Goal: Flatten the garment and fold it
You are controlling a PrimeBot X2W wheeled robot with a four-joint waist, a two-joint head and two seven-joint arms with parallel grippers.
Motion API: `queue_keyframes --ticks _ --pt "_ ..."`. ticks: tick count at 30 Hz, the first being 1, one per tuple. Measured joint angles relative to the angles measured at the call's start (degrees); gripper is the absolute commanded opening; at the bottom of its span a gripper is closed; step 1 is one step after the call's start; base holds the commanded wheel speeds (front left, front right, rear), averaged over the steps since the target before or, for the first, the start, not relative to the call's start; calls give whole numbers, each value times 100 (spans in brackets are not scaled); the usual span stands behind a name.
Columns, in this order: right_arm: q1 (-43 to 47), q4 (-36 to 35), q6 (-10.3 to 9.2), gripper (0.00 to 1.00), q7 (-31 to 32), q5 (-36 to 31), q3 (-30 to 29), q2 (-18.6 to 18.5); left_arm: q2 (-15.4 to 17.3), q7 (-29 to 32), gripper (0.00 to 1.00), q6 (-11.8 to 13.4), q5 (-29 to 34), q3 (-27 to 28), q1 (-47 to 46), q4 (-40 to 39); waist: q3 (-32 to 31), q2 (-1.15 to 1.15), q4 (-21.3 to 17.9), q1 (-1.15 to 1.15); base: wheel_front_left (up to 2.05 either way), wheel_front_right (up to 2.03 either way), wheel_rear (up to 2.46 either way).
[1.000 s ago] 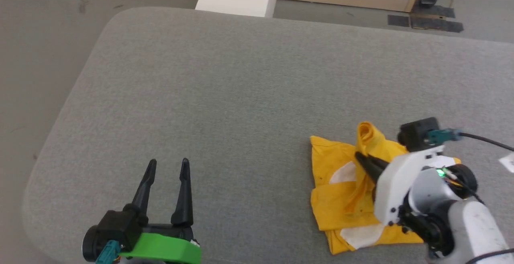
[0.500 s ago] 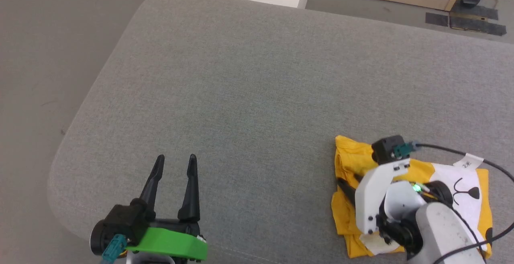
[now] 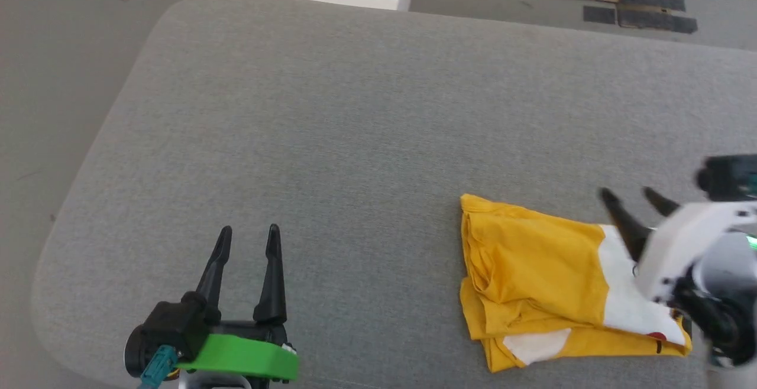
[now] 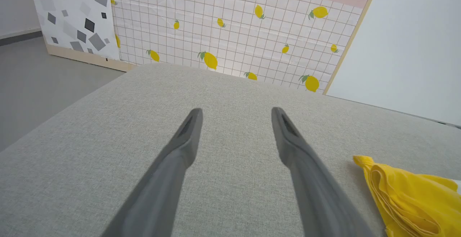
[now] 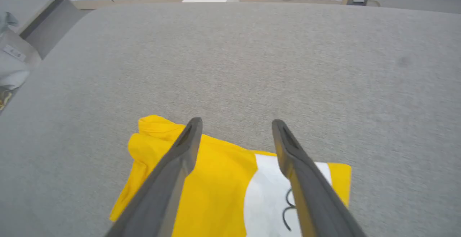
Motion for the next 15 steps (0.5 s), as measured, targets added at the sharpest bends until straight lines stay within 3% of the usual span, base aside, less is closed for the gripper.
queue_keyframes --ticks 6,15 --pt "389 -119 0 100 104 -254 -772 -181 -1 0 100 -19 31 25 -25 -43 203 0 -207 0 0 0 0" --pt "489 648 0 100 243 -394 -1245 91 -2 1 100 -112 201 53 -172 -30 496 0 -348 0 0 0 0"
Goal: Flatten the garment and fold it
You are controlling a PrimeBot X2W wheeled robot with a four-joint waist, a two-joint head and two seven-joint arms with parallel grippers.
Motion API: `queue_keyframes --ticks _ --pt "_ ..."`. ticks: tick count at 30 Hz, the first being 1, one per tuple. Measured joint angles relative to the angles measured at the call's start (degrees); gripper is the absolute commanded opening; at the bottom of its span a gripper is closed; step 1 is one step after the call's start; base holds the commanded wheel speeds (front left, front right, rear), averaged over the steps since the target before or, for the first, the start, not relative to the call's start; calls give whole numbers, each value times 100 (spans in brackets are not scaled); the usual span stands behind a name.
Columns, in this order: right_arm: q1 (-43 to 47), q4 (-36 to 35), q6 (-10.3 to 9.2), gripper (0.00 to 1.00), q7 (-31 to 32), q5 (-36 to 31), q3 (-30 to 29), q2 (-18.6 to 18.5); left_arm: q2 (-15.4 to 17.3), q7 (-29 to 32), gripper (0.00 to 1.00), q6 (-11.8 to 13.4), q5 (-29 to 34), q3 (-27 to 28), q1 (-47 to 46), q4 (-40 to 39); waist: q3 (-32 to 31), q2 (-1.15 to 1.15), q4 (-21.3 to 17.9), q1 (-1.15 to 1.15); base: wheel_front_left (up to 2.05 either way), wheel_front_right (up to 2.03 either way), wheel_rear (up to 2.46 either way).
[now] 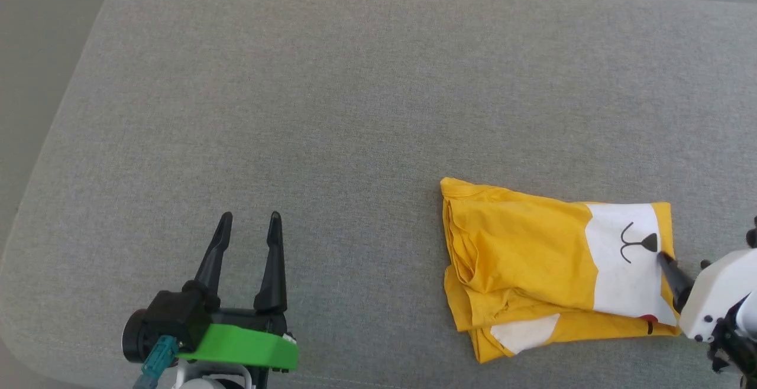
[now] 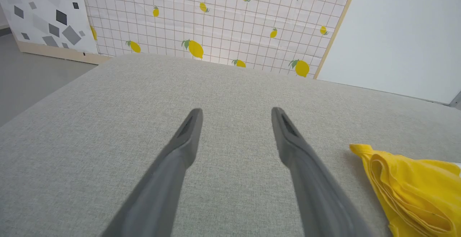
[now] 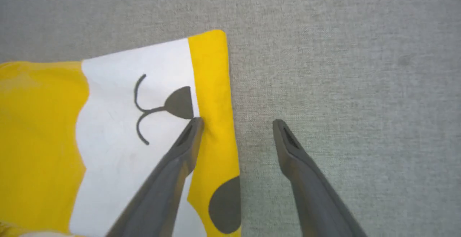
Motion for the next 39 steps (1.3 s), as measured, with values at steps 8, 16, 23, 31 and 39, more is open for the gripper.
queue_keyframes --ticks 8,16,23,31,39 --pt "-63 578 -1 98 -159 114 219 42 3 0 100 -42 71 21 0 25 23 0 105 0 0 0 0" --pt "-179 756 2 0 -285 93 414 -38 60 0 100 -74 113 -10 7 33 -141 0 -53 0 0 0 0" --pt "-464 510 2 0 -543 -159 971 -711 59 1 100 -87 122 -120 8 -66 -271 0 -437 0 0 0 0" --pt "-1272 542 2 0 -623 -438 1544 -1764 135 98 100 -86 156 -168 -138 -299 -181 0 -1029 0 0 0 0" --pt "-2111 962 2 0 -920 -740 1647 -2524 341 243 100 -82 339 -135 -550 -599 280 0 -1478 0 0 0 0"
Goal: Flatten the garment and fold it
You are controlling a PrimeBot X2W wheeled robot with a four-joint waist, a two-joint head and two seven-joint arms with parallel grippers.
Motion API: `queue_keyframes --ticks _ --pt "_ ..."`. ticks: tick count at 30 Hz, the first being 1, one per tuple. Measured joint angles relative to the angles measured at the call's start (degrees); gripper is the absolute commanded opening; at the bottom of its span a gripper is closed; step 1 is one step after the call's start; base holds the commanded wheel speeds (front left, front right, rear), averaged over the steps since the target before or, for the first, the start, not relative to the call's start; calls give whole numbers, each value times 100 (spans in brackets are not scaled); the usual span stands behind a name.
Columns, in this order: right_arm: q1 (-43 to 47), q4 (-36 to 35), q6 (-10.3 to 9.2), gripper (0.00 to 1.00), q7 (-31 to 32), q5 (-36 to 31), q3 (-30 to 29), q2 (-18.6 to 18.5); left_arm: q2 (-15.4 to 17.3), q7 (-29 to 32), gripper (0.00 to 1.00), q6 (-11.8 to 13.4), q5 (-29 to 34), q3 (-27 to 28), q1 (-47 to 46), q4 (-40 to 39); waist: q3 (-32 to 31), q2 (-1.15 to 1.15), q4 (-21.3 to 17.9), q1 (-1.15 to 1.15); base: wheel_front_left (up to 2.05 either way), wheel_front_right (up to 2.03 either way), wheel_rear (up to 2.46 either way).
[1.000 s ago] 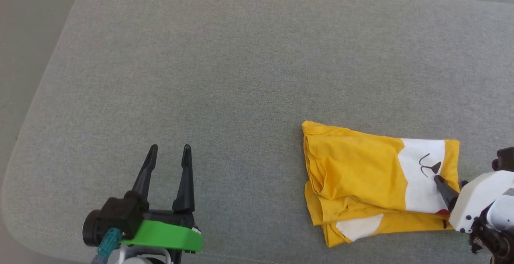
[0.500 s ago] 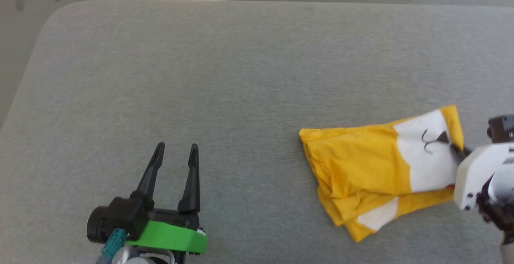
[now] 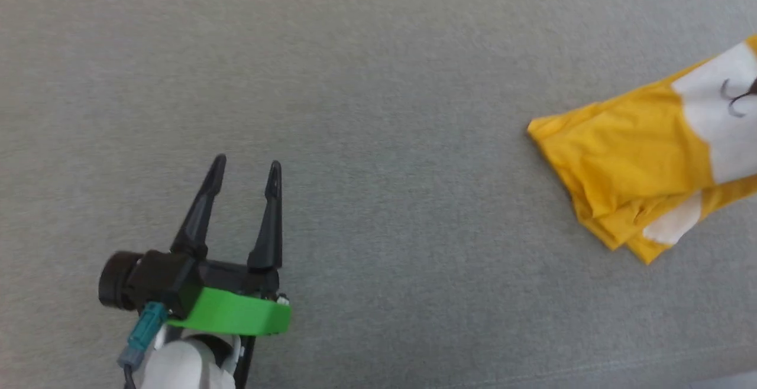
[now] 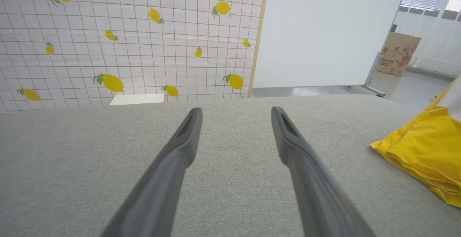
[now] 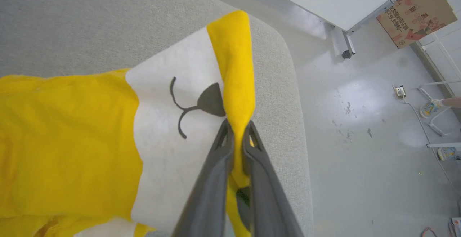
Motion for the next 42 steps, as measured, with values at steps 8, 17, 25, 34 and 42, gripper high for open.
queue_keyframes --ticks 8,17,25,34,42 --pt "-670 673 0 0 -428 -446 156 -889 259 258 100 44 156 55 -321 -413 576 0 -500 0 0 0 0" --pt "-1022 1227 1 0 -787 -803 -58 -1196 463 570 100 43 322 3 -623 -788 1305 0 -738 0 0 0 0" --pt "-1192 1790 1 0 -1360 -1380 -232 -1169 625 776 100 43 472 -10 -842 -1095 1850 0 -758 1 0 0 0" --pt "-1546 2537 1 43 -1766 -1749 -521 -750 714 878 100 67 547 -19 -918 -1341 2284 0 -697 1 0 0 0" --pt "-1775 3012 1 100 -2037 -2231 -831 -512 773 926 100 120 559 -10 -916 -1392 2242 0 -634 1 0 0 0"
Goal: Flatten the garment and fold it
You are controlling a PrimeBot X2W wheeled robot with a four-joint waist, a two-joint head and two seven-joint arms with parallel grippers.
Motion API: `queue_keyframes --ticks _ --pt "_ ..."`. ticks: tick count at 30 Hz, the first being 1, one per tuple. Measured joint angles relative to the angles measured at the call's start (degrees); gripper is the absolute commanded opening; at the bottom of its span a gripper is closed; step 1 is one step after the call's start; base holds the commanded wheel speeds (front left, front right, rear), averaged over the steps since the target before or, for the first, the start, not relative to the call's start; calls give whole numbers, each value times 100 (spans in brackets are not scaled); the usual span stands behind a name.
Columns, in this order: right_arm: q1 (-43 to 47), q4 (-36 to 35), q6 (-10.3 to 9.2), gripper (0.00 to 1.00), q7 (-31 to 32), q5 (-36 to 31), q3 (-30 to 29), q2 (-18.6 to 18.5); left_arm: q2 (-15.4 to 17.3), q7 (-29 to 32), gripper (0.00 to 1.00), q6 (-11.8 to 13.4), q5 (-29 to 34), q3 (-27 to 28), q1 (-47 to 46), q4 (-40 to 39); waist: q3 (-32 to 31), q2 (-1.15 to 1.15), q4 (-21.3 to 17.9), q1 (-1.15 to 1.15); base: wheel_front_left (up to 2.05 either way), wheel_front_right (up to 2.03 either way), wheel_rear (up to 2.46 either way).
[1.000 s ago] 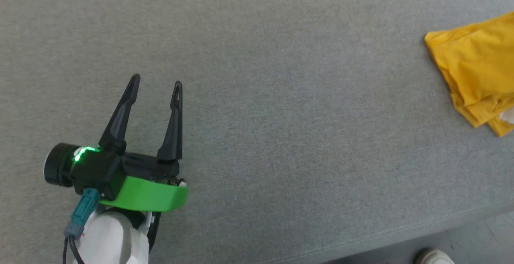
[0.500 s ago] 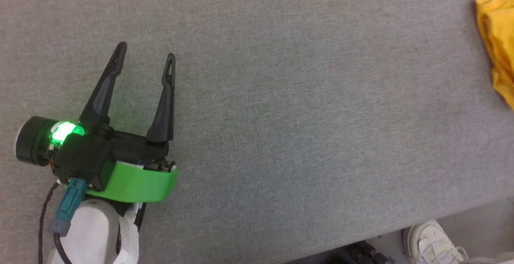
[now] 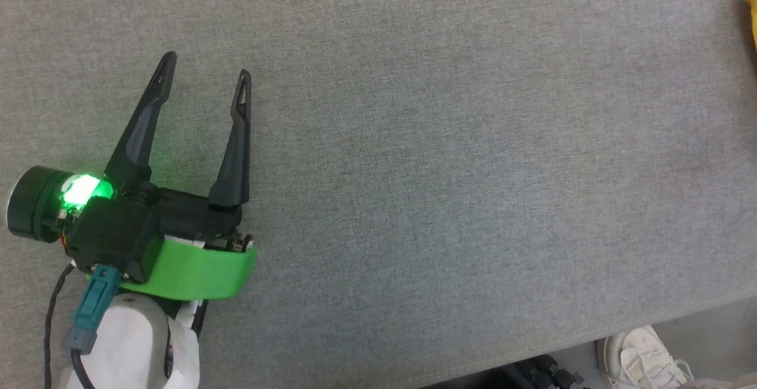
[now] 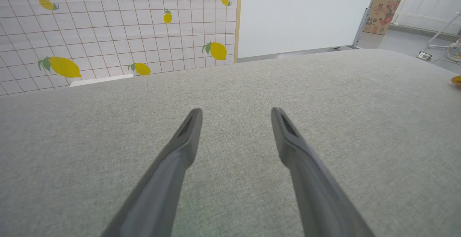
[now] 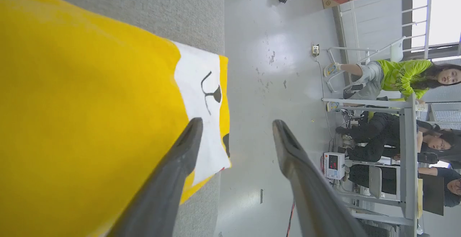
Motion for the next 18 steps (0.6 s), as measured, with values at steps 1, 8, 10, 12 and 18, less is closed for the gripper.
queue_keyframes --ticks 1,8,10,12,18 --pt "-16 56 0 100 -53 -59 -27 7 -3 -2 100 13 0 -5 0 8 -27 0 4 0 0 0 0" --pt "-93 504 0 100 -546 -194 -215 66 -162 -312 100 230 -15 9 36 347 -374 0 77 0 0 0 0" --pt "-87 595 0 100 -740 -137 -303 162 -248 -472 100 299 -74 22 83 503 -535 0 111 0 0 0 0" --pt "-2 673 0 100 -1127 101 -422 425 -386 -697 100 374 -166 18 186 782 -838 0 187 0 0 0 0" --pt "532 367 0 100 -1731 697 -634 1179 -536 -902 100 403 -308 -45 397 1224 -1388 0 371 -1 0 0 0"
